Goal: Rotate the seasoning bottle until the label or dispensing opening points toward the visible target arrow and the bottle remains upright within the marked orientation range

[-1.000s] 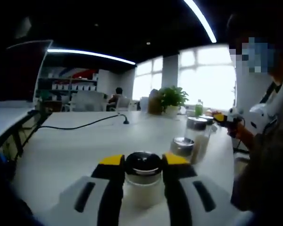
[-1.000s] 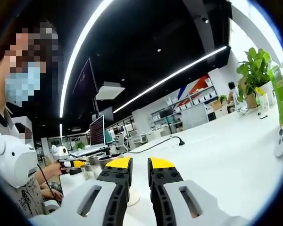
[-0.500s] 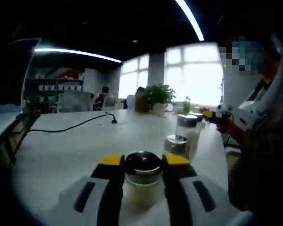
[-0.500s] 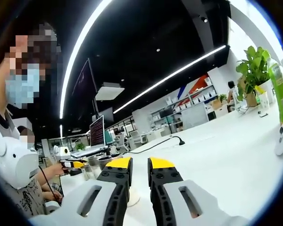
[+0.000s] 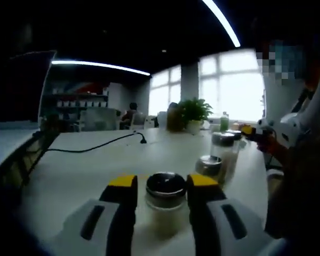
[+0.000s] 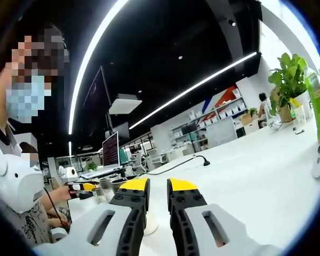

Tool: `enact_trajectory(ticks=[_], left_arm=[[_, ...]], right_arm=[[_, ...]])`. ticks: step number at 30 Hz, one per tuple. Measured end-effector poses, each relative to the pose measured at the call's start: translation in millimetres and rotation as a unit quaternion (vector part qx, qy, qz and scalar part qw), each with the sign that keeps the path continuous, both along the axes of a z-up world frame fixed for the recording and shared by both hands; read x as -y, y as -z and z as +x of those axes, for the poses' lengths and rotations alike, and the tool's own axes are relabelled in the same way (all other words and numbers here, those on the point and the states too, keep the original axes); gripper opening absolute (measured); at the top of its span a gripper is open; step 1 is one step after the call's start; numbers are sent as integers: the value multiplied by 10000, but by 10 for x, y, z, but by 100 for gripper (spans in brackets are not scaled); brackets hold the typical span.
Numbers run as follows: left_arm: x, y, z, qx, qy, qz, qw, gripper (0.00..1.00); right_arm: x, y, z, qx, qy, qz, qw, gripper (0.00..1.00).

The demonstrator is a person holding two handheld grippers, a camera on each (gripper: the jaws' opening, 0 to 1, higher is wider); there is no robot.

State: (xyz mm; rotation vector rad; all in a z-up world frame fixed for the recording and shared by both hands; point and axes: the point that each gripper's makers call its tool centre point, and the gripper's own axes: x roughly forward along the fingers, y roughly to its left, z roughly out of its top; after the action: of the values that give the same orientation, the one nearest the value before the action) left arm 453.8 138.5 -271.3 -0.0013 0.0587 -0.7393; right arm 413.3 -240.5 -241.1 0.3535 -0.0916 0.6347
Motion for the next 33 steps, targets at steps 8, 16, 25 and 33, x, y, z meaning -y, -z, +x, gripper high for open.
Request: enact_trajectory(ticks=[8,16,25,33], left_arm=[[99,-72,-29,-7,-418,-231,9989,37],[38,-48,65,134,-1022,224,9944,38],[-4,-21,53,13,-1323,-86,9912,39],[-24,68,33,-74,-1509,34,9885,34]], right_arm=[[-3,17,14,-1,-7,36,10000,12],[15,32,1,-22,26,59,10000,12],[19,53,-19,-49,40,74,10000,12],[33,31,-14,-21,60,71,10000,12]])
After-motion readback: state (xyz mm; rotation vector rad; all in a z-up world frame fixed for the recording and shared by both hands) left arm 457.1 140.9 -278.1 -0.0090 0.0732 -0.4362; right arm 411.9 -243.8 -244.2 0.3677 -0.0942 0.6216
